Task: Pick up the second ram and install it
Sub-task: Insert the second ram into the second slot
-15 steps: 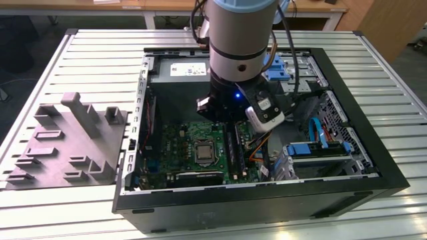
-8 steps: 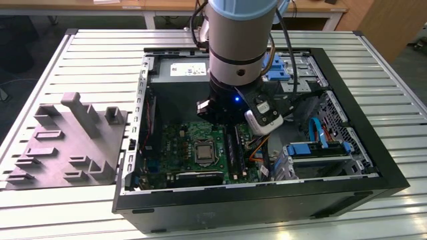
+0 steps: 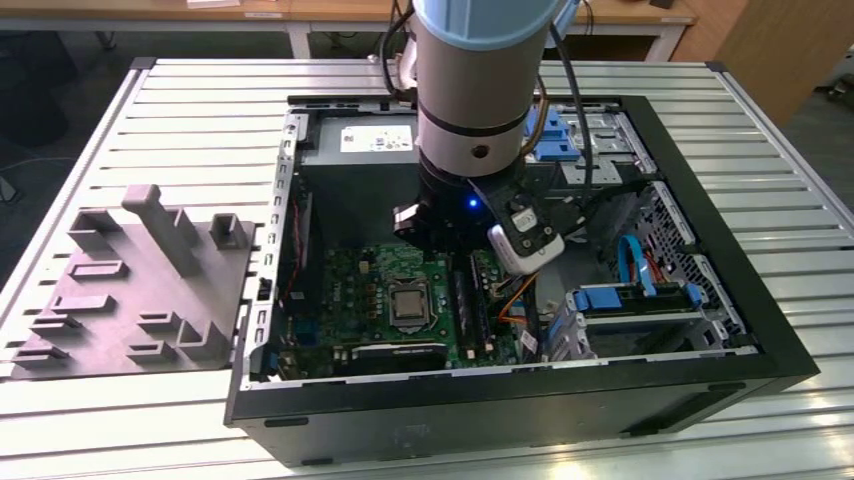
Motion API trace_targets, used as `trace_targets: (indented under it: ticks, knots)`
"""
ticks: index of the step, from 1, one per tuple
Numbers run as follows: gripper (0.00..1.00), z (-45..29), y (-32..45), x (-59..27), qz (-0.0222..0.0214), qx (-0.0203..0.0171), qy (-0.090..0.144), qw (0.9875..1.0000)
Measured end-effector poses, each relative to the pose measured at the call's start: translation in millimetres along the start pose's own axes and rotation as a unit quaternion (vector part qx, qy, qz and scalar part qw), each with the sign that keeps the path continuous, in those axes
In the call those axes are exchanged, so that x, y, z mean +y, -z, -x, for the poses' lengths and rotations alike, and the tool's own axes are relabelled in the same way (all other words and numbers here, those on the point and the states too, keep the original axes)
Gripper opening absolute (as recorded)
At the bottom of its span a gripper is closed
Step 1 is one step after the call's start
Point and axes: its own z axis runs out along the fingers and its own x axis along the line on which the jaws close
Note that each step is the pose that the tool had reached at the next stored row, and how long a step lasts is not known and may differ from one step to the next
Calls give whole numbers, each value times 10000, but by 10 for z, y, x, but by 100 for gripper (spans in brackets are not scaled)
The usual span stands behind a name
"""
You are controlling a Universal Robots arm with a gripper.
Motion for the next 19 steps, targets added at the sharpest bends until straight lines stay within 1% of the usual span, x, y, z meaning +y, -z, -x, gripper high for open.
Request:
trace_targets:
  ticks: [7, 10, 19]
  knots:
    - [12, 0, -18, -35, -2, -2, -21, 10000]
    - [12, -2, -60, -48, -3, -3, -46, 10000]
    - [12, -3, -69, -49, 0, -3, -47, 10000]
